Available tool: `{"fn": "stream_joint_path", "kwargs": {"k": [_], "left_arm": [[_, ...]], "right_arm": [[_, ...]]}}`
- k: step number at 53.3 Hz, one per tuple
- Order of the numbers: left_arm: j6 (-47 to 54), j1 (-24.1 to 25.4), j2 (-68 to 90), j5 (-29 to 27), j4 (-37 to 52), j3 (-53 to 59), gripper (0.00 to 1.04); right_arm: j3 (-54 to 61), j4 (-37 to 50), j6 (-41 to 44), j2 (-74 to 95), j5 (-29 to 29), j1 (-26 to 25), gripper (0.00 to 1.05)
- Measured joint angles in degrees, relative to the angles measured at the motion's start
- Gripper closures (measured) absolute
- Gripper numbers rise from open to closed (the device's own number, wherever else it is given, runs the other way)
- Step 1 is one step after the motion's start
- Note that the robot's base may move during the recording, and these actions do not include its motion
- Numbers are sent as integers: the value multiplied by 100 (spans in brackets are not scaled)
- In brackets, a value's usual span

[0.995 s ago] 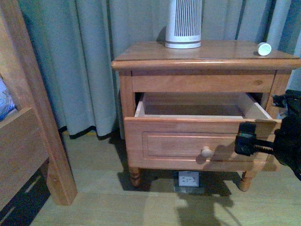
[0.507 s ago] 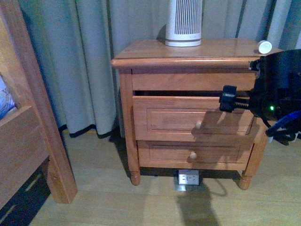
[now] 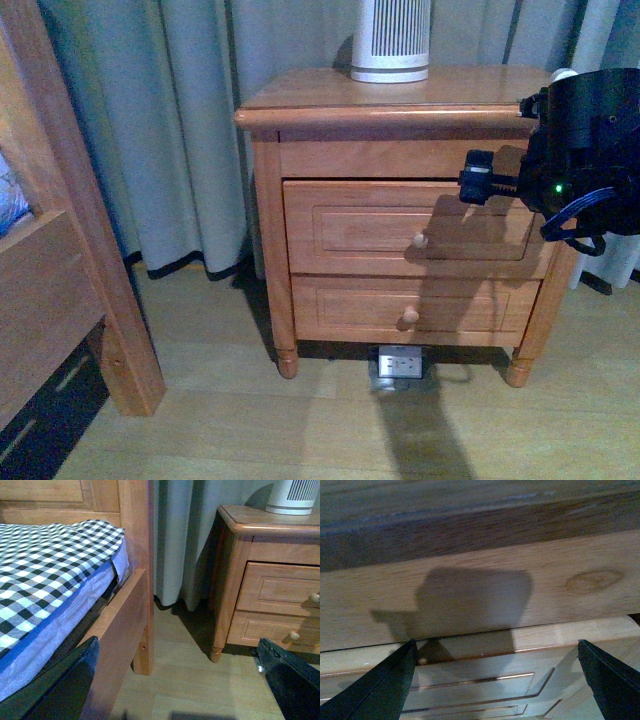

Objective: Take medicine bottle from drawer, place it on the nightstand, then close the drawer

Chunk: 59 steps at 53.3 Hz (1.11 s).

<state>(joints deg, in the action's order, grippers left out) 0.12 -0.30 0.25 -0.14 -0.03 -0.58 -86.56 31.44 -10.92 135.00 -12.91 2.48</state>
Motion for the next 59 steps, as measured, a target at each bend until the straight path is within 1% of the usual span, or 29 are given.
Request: {"fn": "stream_joint_path", "kwargs": {"k": [8,19,24,30,36,41,48,54,59], "left_arm": [[2,0,0,0,0,0,7],[2,0,0,0,0,0,7],[2,0,0,0,0,0,7],[2,0,0,0,0,0,7],[2,0,0,0,0,0,7],[0,0,0,0,0,0,7],[0,0,0,0,0,0,7],[0,0,0,0,0,0,7],[2,0,0,0,0,0,7]], "right_arm": [[210,11,-87,-173,-52,-46,7],[1580,389,-188,-1427,-83,-50,7],[2771,817,46,-2610,-142,-103,7],[3821,1182,354,-3786,-210,-267,7],[4833,1241,533,-5082,-254,-433,7],[5622,1325,730,-6144,-302,-474,7],[6610,1099,898,-7667,-407,-481,7],[7309,688,977,-8950,-557,-424,7],[7726,291,977,-9713,-553,-343,7]]}}
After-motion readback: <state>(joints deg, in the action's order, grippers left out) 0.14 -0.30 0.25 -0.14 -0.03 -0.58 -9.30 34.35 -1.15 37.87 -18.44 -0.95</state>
